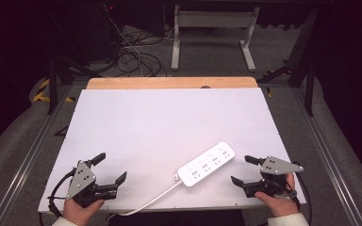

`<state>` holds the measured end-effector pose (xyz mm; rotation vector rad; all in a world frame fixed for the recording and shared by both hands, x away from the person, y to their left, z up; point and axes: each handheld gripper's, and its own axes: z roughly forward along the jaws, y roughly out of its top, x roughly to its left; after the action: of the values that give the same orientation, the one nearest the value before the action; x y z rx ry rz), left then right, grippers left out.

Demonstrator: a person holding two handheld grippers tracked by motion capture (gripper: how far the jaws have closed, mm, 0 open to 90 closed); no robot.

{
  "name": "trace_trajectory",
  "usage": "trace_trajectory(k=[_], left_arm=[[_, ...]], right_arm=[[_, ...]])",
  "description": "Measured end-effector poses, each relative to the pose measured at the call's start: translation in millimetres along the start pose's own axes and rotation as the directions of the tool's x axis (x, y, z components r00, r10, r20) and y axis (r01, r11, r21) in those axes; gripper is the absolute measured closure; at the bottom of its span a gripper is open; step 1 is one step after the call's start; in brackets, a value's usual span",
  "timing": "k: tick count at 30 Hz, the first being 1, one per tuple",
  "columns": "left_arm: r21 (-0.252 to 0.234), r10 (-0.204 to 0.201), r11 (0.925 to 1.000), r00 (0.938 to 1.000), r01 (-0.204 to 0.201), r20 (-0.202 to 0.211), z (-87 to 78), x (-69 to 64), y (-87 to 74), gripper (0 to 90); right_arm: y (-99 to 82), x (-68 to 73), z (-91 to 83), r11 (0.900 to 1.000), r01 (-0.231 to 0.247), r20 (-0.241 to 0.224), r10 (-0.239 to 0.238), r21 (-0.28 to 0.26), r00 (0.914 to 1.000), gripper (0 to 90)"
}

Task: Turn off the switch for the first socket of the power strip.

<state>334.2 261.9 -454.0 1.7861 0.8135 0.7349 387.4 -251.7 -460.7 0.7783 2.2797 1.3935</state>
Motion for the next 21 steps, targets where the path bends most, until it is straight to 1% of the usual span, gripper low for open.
trace_trajectory(k=[5,6,9,11,14,18,21], left_arm=[[0.002,-0.004,1.0000,1.0000,0.004,0.002,-0.1,-0.1,0.3,10.2],[0.003,0.003,1.0000,1.0000,-0.003,0.000,-0.3,0.5,0.5,10.2],[0.003,0.006,1.0000,1.0000,-0.006,-0.003,-0.5,0.6,0.6,10.2],[0.003,0.010,0.9999,0.9999,-0.010,-0.006,-0.4,-0.4,0.6,10.3],[-0.001,0.019,0.9998,0.9998,-0.019,-0.010,-0.7,-0.5,0.8,10.3],[0.002,0.014,0.9999,0.9999,-0.014,-0.006,-1.0,-0.6,0.6,10.3],[0.002,0.012,0.9999,0.9999,-0.012,-0.006,-1.0,-0.7,0.7,10.3]], right_arm=[[0.1,0.1,-0.8,1.0000,0.003,0.002,-0.003,0.000,1.0000,12.0],[0.2,0.1,-0.9,1.0000,0.004,0.002,-0.004,0.000,1.0000,12.3],[0.4,0.0,-1.1,1.0000,0.005,0.003,-0.005,0.001,1.0000,12.4],[0.7,0.3,-1.3,0.9998,0.015,0.009,-0.016,0.012,0.9998,13.0],[1.3,0.7,-1.3,0.9997,0.020,0.009,-0.021,0.010,0.9998,13.6],[1.7,1.2,-1.4,0.9997,0.023,0.011,-0.023,0.010,0.9997,13.8],[3.0,1.4,-1.9,0.9995,0.027,0.008,-0.027,0.018,0.9996,16.0]])
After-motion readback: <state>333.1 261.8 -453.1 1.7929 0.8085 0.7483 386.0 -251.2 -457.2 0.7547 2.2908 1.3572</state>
